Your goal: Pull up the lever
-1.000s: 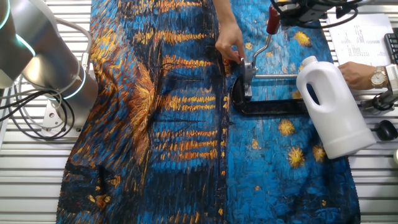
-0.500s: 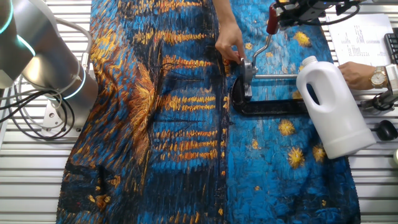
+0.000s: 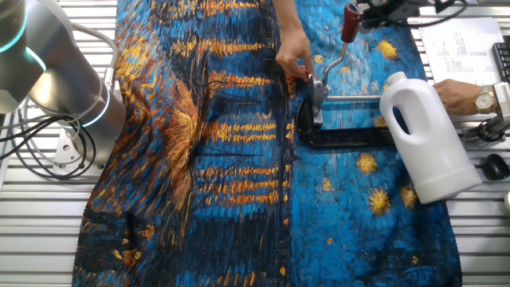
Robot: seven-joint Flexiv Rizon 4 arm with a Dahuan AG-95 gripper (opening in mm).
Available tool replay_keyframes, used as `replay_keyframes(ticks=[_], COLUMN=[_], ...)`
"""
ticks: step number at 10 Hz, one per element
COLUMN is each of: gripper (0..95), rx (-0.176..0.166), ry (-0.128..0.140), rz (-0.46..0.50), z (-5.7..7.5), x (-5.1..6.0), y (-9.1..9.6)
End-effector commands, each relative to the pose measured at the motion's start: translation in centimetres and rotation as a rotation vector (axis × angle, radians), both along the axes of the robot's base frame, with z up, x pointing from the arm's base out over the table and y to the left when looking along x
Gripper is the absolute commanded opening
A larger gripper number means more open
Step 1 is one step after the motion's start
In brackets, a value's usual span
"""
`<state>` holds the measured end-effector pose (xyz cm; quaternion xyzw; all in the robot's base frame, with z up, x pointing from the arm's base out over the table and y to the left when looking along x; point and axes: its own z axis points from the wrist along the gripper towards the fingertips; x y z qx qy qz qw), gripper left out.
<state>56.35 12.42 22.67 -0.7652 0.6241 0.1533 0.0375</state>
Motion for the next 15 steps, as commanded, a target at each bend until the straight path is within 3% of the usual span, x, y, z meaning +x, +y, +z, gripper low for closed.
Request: replay_keyframes(ticks=[1, 2, 8, 9, 15], gripper=[0.0, 19.0, 19.0, 0.0, 0.0], rx=[-0.004, 0.0, 0.005, 0.004, 0.001], ry=[0.002, 0.003, 0.007, 0.007, 0.003], rz=[-0.001, -0.005, -0.052, -0.058, -0.082], z=[-0.3, -0.3, -0.7, -0.8, -1.9], x=[-0.3, -0.5, -0.3, -0.3, 0.6], y=[0.1, 0.2, 1.8, 2.1, 3.5])
